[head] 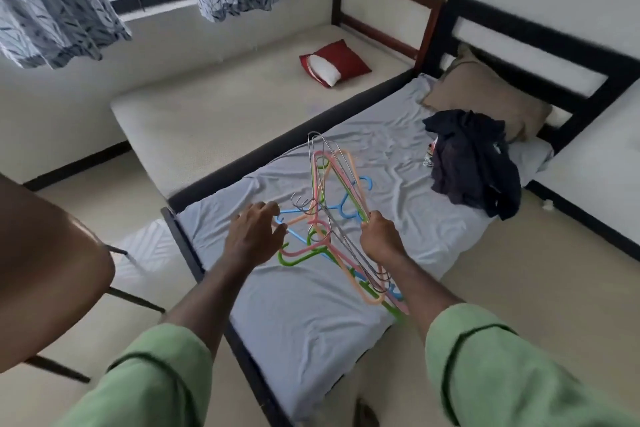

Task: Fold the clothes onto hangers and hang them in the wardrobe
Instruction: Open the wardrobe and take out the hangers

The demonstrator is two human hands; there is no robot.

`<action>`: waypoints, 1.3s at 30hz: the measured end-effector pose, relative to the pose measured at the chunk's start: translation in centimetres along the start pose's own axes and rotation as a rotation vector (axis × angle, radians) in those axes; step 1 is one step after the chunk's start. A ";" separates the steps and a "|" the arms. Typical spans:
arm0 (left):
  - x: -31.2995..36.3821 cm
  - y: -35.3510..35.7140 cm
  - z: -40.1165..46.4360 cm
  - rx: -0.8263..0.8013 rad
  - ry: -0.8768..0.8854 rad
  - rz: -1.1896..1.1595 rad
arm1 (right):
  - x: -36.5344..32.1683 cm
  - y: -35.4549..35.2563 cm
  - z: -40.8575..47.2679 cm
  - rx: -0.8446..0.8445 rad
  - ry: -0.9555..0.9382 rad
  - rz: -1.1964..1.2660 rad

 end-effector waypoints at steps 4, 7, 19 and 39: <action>0.0 0.4 2.2 0.038 -0.083 -0.001 | -1.4 0.5 4.7 -0.050 -0.024 0.024; -1.2 0.7 4.0 0.052 -0.151 -0.011 | -3.3 2.2 7.4 -0.082 -0.006 0.065; -7.7 6.2 14.3 0.018 -0.313 -0.013 | -8.0 8.2 19.4 -0.157 0.087 0.073; -15.6 24.0 28.1 -0.080 -0.582 -0.070 | -5.4 24.5 43.9 -0.288 0.056 0.028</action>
Point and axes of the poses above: each hand's wrist, its own z-axis towards the middle knuckle, its own y-axis out of the palm, x = y × z, the point moved 3 cm from there along z, towards the middle knuckle
